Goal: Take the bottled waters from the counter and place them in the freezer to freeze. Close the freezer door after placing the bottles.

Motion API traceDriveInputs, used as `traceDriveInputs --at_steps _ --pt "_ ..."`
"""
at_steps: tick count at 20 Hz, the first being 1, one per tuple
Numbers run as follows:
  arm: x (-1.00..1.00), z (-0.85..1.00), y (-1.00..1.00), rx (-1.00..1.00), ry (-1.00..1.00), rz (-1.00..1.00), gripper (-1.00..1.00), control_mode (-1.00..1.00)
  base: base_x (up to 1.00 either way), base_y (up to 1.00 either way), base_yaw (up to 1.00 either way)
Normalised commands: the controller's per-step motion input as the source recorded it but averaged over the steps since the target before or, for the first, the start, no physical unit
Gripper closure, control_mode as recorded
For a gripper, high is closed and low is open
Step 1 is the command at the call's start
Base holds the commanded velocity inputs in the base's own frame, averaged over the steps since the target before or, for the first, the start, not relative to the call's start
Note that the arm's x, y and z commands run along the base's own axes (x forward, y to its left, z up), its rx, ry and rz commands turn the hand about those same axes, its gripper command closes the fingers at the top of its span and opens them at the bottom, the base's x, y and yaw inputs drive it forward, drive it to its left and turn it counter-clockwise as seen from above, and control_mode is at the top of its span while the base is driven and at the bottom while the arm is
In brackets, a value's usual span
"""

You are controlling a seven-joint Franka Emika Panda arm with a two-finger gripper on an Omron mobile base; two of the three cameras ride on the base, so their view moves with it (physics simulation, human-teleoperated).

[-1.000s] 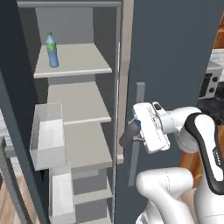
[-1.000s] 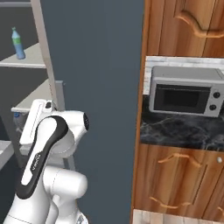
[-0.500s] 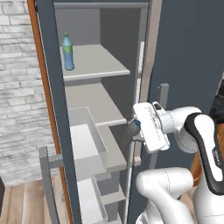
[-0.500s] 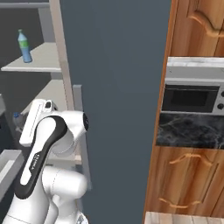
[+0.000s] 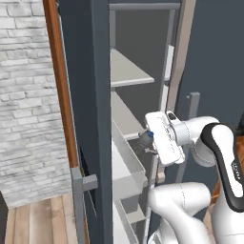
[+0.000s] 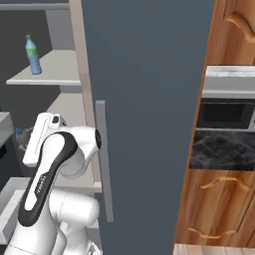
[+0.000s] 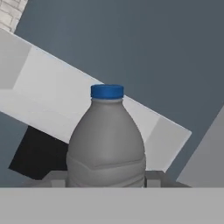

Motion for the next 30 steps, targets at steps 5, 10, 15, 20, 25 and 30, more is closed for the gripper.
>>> traceDriveInputs --at_steps 5,10,15,20,25,30 --pt "0.0 0.16 0.12 -0.01 0.0 -0.07 1.0 -1.0 0.0 0.33 -0.07" --pt "0.0 0.84 0.18 0.0 0.0 -0.35 1.0 -1.0 0.0 0.0 0.0" --pt "0.07 1.0 0.06 0.03 0.14 -0.44 1.0 -1.0 0.0 0.0 0.0" --pt "0.0 1.0 -0.52 0.21 0.23 -0.27 1.0 -1.0 0.0 0.0 0.0" --pt "0.0 0.99 -0.64 0.25 0.19 -0.2 1.0 -1.0 0.0 0.0 0.0" --pt "0.0 0.26 -0.26 0.07 0.06 -0.09 1.0 -1.0 0.0 0.0 0.0"
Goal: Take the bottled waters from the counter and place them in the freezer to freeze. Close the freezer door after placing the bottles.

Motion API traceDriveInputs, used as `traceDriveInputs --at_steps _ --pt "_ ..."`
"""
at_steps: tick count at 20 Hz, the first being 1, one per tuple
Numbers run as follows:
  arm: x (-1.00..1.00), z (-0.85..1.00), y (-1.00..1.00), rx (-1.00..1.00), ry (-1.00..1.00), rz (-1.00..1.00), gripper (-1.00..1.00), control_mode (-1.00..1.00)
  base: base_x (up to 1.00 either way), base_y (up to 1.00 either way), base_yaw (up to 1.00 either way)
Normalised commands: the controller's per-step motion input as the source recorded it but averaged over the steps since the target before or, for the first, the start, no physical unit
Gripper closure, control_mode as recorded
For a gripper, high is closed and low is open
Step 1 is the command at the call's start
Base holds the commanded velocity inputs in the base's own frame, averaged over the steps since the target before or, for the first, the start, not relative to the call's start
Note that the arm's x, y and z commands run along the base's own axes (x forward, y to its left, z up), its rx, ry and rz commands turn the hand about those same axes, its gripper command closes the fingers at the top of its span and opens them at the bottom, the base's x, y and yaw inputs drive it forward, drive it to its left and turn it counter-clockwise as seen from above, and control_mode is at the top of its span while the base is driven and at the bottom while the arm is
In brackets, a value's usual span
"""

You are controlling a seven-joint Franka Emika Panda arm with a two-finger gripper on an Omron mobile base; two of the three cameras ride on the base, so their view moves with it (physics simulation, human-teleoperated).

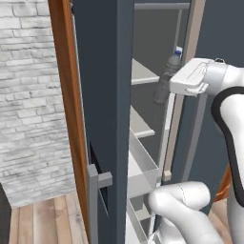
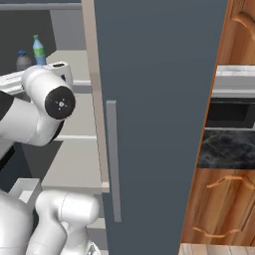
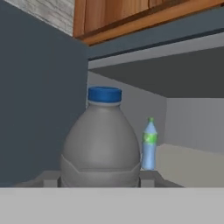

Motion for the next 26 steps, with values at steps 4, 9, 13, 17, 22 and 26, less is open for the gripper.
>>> traceDriveInputs --at_steps 4,9,13,17,22,26 --pt "0.0 -0.02 0.0 -0.24 -0.08 0.0 1.0 -1.0 0.0 0.0 0.0" --pt "0.04 0.0 0.0 -0.14 -0.1 -0.04 1.0 -1.0 0.0 0.0 0.0" --pt "0.35 0.14 0.0 0.06 0.0 -0.2 1.0 -1.0 0.0 0.0 0.0" --pt "0.47 0.03 0.26 0.04 0.0 -0.26 1.0 -1.0 0.0 0.0 0.0" --pt "0.48 0.0 0.22 0.06 0.0 -0.25 1.0 -1.0 0.0 0.0 0.0" --pt "0.2 0.0 0.0 0.25 0.0 -0.1 1.0 -1.0 0.0 0.0 0.0"
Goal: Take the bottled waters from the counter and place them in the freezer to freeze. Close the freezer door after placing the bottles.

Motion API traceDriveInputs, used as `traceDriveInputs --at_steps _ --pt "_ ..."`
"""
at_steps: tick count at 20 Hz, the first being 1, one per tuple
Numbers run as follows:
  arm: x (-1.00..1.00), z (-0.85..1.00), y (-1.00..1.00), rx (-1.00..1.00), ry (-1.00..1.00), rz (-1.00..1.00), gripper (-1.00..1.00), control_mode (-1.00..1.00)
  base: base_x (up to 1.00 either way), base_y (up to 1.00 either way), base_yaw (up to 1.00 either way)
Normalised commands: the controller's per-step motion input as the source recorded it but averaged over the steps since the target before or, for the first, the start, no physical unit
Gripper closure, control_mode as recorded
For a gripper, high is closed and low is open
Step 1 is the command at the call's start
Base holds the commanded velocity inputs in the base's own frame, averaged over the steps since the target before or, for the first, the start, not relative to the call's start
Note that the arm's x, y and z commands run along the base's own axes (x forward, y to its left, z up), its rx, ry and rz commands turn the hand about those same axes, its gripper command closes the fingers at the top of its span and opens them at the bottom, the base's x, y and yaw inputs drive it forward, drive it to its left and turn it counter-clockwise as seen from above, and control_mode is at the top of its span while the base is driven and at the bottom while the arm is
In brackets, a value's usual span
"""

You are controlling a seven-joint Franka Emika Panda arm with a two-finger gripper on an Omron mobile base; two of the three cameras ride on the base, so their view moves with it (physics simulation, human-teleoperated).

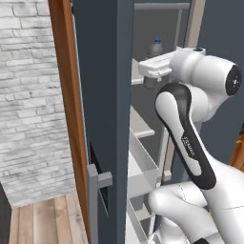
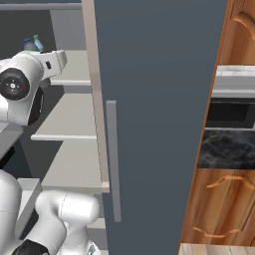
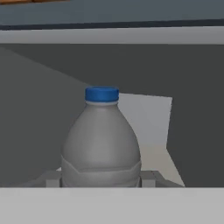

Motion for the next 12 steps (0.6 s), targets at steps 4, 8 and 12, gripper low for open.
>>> traceDriveInputs --at_steps 4,8,12 --pt "0.31 0.0 0.0 0.28 0.04 -0.05 1.0 -1.0 0.0 0.0 0.0" --pt "0.34 0.0 0.0 0.08 0.06 -0.04 1.0 -1.0 0.0 0.0 0.0" --pt "0.41 -0.02 0.0 0.0 0.07 -0.03 1.0 -1.0 0.0 0.0 0.0"
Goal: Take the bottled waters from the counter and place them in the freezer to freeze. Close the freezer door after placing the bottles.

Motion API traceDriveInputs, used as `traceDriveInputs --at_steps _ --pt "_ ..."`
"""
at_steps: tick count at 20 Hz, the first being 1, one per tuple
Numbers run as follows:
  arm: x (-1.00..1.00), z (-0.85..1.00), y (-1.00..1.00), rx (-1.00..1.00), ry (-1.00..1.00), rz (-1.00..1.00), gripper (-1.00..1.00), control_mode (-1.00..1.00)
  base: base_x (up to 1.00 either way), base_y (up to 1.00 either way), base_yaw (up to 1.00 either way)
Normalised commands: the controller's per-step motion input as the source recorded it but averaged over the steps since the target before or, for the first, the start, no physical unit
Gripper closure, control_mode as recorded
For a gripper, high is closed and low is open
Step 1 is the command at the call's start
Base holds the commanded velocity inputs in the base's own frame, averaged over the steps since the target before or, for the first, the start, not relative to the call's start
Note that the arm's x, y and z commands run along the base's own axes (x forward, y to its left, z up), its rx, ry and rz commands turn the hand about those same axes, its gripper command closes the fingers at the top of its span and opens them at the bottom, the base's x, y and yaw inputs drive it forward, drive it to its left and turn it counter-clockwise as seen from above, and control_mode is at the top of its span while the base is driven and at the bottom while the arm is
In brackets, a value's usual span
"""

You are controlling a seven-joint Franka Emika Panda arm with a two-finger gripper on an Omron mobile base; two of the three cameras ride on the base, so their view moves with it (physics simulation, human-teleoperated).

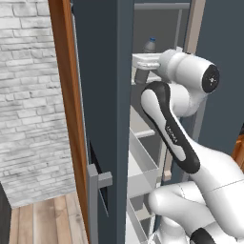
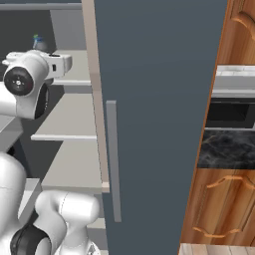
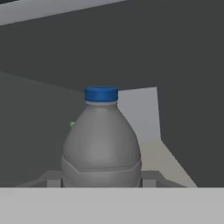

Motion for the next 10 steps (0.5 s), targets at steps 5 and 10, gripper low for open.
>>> traceDriveInputs --at_steps 5,10 --pt "0.46 0.0 0.0 0.0 0.04 -0.04 1.0 -1.0 0.0 0.0 0.0" --pt "0.4 -0.01 0.06 0.0 0.01 -0.03 1.0 -1.0 0.0 0.0 0.0"
